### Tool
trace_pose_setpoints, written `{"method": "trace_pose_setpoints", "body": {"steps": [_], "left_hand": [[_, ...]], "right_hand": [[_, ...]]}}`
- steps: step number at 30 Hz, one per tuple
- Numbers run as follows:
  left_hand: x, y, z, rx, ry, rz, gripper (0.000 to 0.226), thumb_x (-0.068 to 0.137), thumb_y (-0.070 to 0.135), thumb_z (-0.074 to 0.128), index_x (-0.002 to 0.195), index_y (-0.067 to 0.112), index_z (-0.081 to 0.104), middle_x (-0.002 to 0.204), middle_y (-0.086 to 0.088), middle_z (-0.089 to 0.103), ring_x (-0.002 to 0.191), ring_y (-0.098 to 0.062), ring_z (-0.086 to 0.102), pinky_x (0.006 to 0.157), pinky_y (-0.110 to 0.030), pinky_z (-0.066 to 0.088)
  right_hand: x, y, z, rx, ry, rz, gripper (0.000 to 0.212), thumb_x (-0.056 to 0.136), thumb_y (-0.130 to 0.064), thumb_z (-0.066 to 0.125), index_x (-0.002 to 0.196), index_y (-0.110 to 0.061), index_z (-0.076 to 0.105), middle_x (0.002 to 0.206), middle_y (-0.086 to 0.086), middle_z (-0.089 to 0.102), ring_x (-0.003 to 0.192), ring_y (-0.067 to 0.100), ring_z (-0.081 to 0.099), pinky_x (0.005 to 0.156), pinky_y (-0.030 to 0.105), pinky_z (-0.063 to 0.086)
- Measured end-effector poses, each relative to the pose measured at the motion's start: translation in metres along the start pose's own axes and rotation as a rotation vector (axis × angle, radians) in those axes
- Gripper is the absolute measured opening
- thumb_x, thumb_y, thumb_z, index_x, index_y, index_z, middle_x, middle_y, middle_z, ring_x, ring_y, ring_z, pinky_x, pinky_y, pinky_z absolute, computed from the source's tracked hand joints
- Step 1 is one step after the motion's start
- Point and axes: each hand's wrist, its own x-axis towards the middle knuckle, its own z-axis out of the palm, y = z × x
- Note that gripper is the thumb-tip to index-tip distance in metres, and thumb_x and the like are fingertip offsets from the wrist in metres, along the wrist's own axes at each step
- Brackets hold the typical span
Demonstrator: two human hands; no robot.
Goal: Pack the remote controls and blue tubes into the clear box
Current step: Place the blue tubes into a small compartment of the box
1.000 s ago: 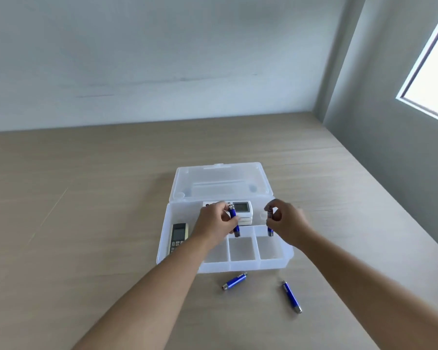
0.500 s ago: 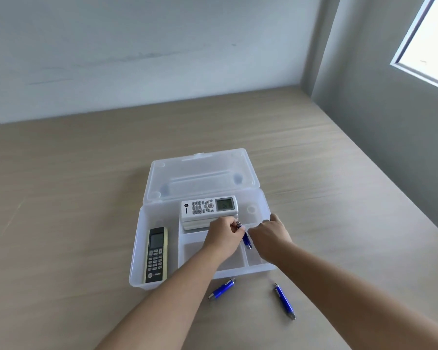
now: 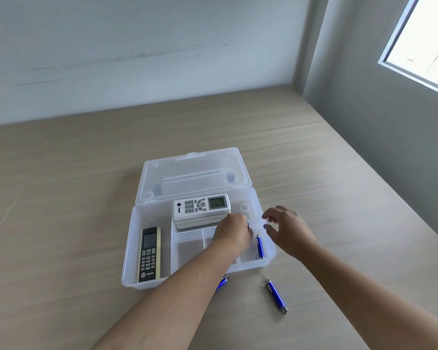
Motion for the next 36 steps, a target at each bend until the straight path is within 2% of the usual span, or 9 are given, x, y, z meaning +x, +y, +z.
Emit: {"method": "trace_pose_setpoints", "body": {"steps": [4,10,15,19,22,24,28,32,36], "left_hand": [[0.006,0.017,0.013,0.148,-0.078,-0.050,0.023,0.090,-0.001,0.046,0.107,0.000,0.061,0.110,-0.019,0.065,0.101,-0.034,0.063,0.074,-0.033,0.047],[0.015,0.030,0.036,0.053,-0.222,-0.238,0.028,0.092,0.004,0.048,0.118,0.002,0.058,0.125,-0.014,0.062,0.114,-0.029,0.060,0.093,-0.031,0.049],[0.016,0.027,0.042,-0.070,-0.176,-0.320,0.025,0.091,0.002,0.044,0.110,0.002,0.061,0.117,-0.014,0.066,0.103,-0.028,0.064,0.076,-0.028,0.047],[0.016,0.028,0.041,-0.259,-0.148,-0.342,0.037,0.099,0.009,0.033,0.129,-0.005,0.051,0.131,-0.020,0.058,0.109,-0.032,0.061,0.076,-0.028,0.053],[0.014,0.029,0.035,-0.190,-0.174,-0.318,0.036,0.099,0.004,0.034,0.130,-0.007,0.049,0.132,-0.021,0.058,0.108,-0.031,0.062,0.055,-0.019,0.045],[0.011,0.028,0.027,-0.119,-0.179,-0.276,0.034,0.097,0.003,0.039,0.127,-0.007,0.052,0.127,-0.020,0.060,0.113,-0.032,0.062,0.065,-0.024,0.043],[-0.010,0.022,0.004,0.082,-0.029,-0.074,0.021,0.091,0.009,0.049,0.106,0.005,0.063,0.109,-0.015,0.067,0.097,-0.031,0.066,0.077,-0.033,0.052],[-0.060,-0.010,-0.009,0.133,0.379,0.325,0.011,0.081,0.017,0.053,0.078,0.013,0.063,0.065,-0.005,0.069,0.058,-0.028,0.064,0.050,-0.027,0.047],[-0.107,-0.055,0.007,0.243,0.397,0.546,0.006,0.061,0.017,0.064,0.060,0.016,0.059,0.047,0.002,0.056,0.038,-0.018,0.054,0.034,-0.016,0.039]], "right_hand": [[-0.016,0.013,0.001,0.292,-0.219,0.265,0.024,0.076,-0.019,0.073,0.098,-0.014,0.065,0.072,-0.007,0.064,0.061,0.006,0.057,0.056,0.017,0.044],[-0.017,0.023,0.005,0.406,-0.250,0.283,0.011,0.079,-0.018,0.070,0.086,-0.023,0.063,0.061,-0.009,0.066,0.047,-0.003,0.057,0.057,0.017,0.047],[-0.018,0.024,0.006,0.441,-0.238,0.289,0.011,0.079,-0.017,0.070,0.084,-0.024,0.063,0.064,-0.010,0.066,0.053,0.000,0.060,0.055,0.015,0.045],[-0.018,0.024,0.006,0.436,-0.259,0.294,0.010,0.080,-0.019,0.070,0.086,-0.023,0.063,0.069,-0.007,0.068,0.058,0.002,0.061,0.058,0.016,0.046],[-0.019,0.025,0.004,0.422,-0.252,0.300,0.012,0.081,-0.020,0.070,0.093,-0.020,0.066,0.070,-0.006,0.067,0.058,0.002,0.060,0.056,0.016,0.046],[-0.021,0.023,0.004,0.384,-0.251,0.290,0.014,0.083,-0.023,0.068,0.096,-0.018,0.066,0.072,-0.005,0.067,0.059,0.003,0.059,0.055,0.017,0.044],[-0.027,0.015,-0.004,0.397,-0.200,0.338,0.019,0.090,-0.019,0.052,0.083,-0.010,0.067,0.072,0.002,0.066,0.065,0.015,0.061,0.068,0.032,0.056],[-0.044,0.017,-0.004,0.343,-0.103,0.395,0.028,0.085,-0.013,0.043,0.067,0.002,0.058,0.067,0.010,0.063,0.059,0.022,0.053,0.057,0.030,0.046],[-0.076,0.012,0.017,0.132,-0.203,0.373,0.022,0.081,-0.019,0.045,0.062,-0.008,0.044,0.064,0.008,0.051,0.057,0.021,0.037,0.052,0.027,0.031]]}}
